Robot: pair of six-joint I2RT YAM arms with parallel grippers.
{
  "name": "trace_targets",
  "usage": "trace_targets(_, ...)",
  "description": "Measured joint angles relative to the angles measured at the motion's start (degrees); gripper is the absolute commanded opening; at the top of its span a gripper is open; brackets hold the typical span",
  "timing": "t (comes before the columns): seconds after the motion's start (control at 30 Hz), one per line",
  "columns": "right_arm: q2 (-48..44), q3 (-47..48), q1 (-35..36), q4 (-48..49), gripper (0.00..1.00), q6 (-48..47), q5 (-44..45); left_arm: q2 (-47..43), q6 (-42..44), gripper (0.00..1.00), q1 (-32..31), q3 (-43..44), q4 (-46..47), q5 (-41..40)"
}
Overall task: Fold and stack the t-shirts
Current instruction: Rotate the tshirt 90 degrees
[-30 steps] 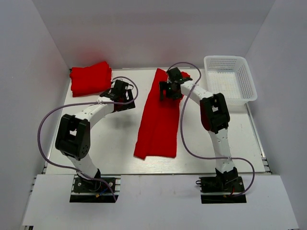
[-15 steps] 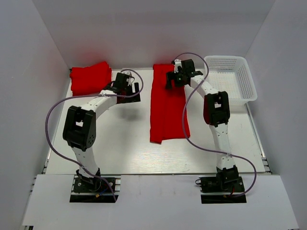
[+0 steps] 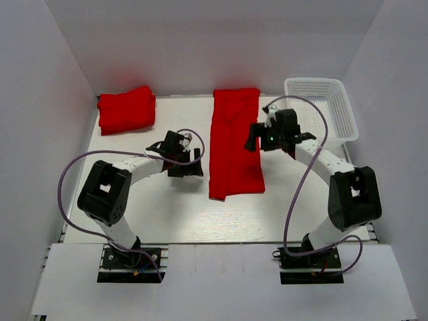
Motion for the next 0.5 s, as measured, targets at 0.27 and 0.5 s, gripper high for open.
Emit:
trace_targets(0.27,-8.9,-22.8,-0.1,-1.2,0.90,6.3,1.1,-7.1,-1.2,1.00,-9.2,-3.7,-1.4,-2.7)
trace_targets(0.5,-16.7,-28.4,-0.1,-1.2,0.90,8.9,0.4,-6.7,-1.6,0.98,-17.2,-0.5,-5.2,-8.7)
